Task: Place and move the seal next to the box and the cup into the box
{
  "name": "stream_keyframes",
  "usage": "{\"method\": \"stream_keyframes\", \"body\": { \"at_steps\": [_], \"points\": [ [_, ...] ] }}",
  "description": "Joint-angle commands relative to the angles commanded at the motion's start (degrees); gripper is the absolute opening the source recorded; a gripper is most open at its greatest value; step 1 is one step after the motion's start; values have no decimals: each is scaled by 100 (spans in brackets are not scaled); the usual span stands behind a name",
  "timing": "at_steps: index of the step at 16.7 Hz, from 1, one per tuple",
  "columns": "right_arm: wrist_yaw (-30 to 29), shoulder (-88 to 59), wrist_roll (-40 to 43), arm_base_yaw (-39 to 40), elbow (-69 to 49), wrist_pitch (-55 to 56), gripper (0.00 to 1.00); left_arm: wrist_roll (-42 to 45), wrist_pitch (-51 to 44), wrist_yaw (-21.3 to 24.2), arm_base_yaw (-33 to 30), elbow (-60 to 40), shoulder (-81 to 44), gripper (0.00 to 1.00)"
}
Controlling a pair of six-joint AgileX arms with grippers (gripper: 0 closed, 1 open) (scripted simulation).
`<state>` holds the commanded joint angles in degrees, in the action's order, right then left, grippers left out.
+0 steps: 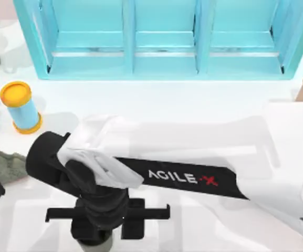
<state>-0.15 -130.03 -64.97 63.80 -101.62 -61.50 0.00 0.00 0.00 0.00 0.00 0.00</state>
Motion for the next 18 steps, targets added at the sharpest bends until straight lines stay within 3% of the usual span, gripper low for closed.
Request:
{"method": "stream_keyframes", "body": {
  "at_steps": [2, 3, 13, 18],
  "points": [
    [0, 0, 0, 0, 0, 0, 2, 0, 0, 0, 0, 0, 0, 100],
    [0, 0, 0, 0, 0, 0, 0, 0, 0, 0, 0, 0, 0, 100],
    [-2, 88, 44, -69, 70, -63, 0, 0, 0, 0, 0, 0, 0, 100],
    [6, 1038, 316, -319, 548, -464, 0, 0, 0, 0, 0, 0, 0, 100]
  ]
}}
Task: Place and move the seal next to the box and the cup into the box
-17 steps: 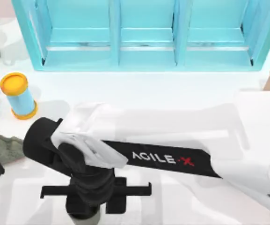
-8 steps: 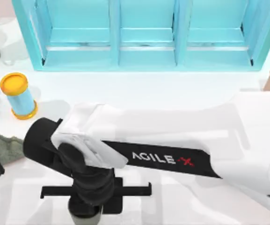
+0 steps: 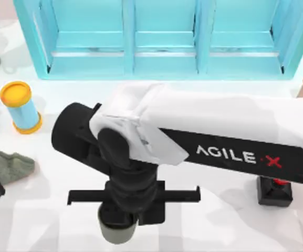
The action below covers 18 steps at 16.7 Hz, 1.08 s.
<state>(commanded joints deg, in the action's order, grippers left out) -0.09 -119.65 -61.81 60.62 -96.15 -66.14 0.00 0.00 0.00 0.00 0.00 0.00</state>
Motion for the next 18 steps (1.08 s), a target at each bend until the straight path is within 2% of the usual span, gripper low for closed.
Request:
{"method": "stream_keyframes", "body": {
  "at_steps": [7, 14, 18],
  "points": [
    [11, 1290, 385, -345, 663, -618, 0, 0, 0, 0, 0, 0, 0, 100],
    [7, 1320, 434, -404, 696, -656, 0, 0, 0, 0, 0, 0, 0, 100],
    [-17, 1423, 999, -1139, 866, -708, 0, 0, 0, 0, 0, 0, 0, 100]
  ]
}}
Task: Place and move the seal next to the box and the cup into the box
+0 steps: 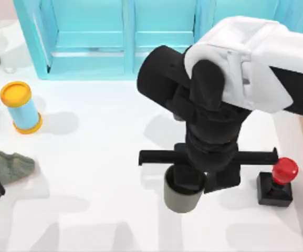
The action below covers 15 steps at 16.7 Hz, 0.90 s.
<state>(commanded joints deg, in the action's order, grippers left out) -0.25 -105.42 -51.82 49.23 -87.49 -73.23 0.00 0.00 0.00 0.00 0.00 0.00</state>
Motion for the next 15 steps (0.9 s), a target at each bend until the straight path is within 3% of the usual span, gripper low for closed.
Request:
{"method": "stream_keyframes", "body": {
  "at_steps": [6, 11, 15],
  "points": [
    [-62, 532, 2129, -2280, 618, 136, 0, 0, 0, 0, 0, 0, 0, 100],
    [-115, 998, 3788, -3562, 1117, 257, 0, 0, 0, 0, 0, 0, 0, 100],
    [-142, 1342, 5601, -4994, 1492, 345, 0, 0, 0, 0, 0, 0, 0, 100]
  ]
}}
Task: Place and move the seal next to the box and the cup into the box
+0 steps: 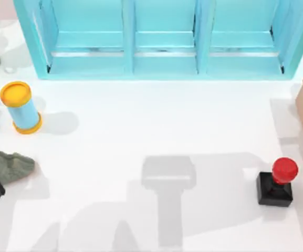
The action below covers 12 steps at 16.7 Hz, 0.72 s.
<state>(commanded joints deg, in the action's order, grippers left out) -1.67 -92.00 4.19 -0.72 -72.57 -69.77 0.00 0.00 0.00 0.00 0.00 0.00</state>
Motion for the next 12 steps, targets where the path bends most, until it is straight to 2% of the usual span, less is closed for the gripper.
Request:
{"method": "stream_keyframes", "body": {
  "at_steps": [3, 6, 9, 12],
  "points": [
    [-19, 343, 1247, -1336, 401, 92, 0, 0, 0, 0, 0, 0, 0, 100],
    [-44, 755, 2064, -2319, 858, 253, 0, 0, 0, 0, 0, 0, 0, 100],
    [-71, 1066, 2438, -2807, 1176, 406, 0, 0, 0, 0, 0, 0, 0, 100],
    [-75, 1098, 2472, -2852, 1211, 424, 0, 0, 0, 0, 0, 0, 0, 100]
  ]
}}
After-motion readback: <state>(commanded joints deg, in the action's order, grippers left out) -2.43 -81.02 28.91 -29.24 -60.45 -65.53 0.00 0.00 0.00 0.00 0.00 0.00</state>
